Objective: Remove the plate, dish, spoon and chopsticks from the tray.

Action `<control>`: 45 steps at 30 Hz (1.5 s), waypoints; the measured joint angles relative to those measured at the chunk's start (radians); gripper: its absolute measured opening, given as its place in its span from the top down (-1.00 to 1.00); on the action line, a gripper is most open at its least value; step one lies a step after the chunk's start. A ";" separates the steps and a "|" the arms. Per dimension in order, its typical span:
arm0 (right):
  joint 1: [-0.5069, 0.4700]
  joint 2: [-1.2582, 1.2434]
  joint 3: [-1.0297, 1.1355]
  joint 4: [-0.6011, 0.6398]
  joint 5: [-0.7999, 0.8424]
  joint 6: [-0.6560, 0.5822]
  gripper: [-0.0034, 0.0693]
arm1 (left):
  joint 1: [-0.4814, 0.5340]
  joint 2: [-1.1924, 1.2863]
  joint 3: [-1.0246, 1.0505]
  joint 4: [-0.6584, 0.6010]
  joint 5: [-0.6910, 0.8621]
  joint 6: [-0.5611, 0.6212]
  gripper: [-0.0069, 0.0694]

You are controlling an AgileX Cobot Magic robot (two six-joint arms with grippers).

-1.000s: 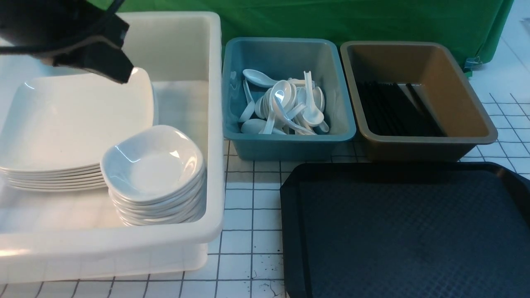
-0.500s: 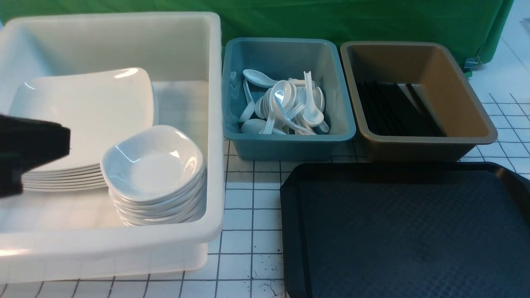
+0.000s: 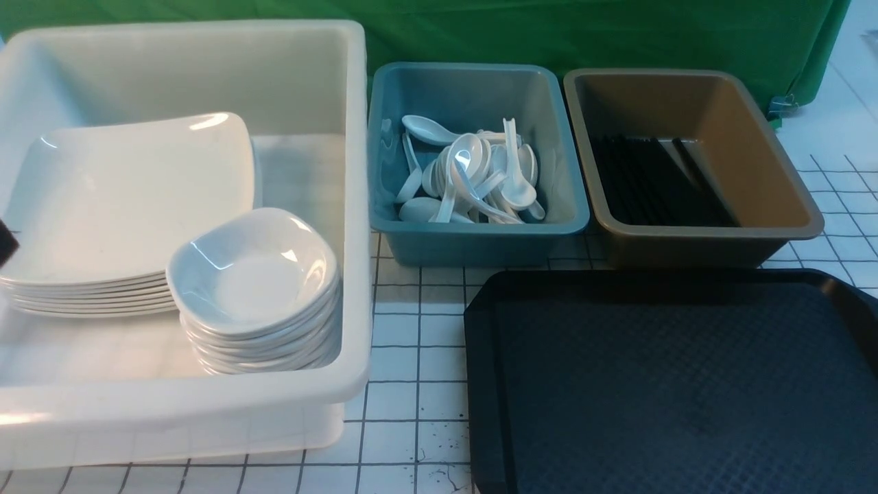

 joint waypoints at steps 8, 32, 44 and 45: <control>0.000 0.000 0.000 -0.001 0.000 0.018 0.33 | 0.000 0.000 0.000 0.253 0.014 0.000 0.82; 0.000 0.000 0.000 -0.001 0.000 0.023 0.25 | 0.146 -0.316 0.595 0.606 -0.284 -0.358 0.82; 0.000 0.000 0.000 -0.001 0.000 0.023 0.25 | 0.153 -0.323 0.608 0.611 -0.248 -0.358 0.82; 0.000 0.000 0.000 -0.001 0.000 0.023 0.25 | 0.153 -0.323 0.608 0.611 -0.248 -0.358 0.82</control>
